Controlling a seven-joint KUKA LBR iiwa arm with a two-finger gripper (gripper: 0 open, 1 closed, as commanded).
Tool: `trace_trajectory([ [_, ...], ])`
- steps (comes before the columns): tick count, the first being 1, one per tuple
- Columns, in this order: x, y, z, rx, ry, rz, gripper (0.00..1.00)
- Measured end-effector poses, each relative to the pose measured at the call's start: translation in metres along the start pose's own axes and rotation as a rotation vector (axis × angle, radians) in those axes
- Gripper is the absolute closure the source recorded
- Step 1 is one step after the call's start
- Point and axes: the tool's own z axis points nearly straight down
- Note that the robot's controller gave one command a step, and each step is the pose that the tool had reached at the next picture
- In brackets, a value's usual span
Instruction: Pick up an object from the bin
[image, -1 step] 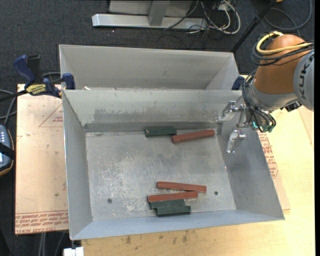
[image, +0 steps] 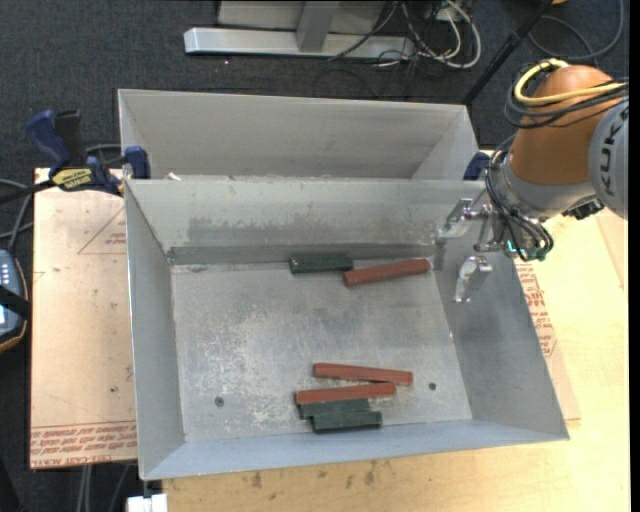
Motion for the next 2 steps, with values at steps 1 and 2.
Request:
trace_trajectory([
  [1, -0.001, 0.041, 0.025, 0.000, -0.002, 0.078, 0.00],
  [2, 0.000, 0.083, 0.045, -0.001, 0.000, 0.049, 0.00],
])
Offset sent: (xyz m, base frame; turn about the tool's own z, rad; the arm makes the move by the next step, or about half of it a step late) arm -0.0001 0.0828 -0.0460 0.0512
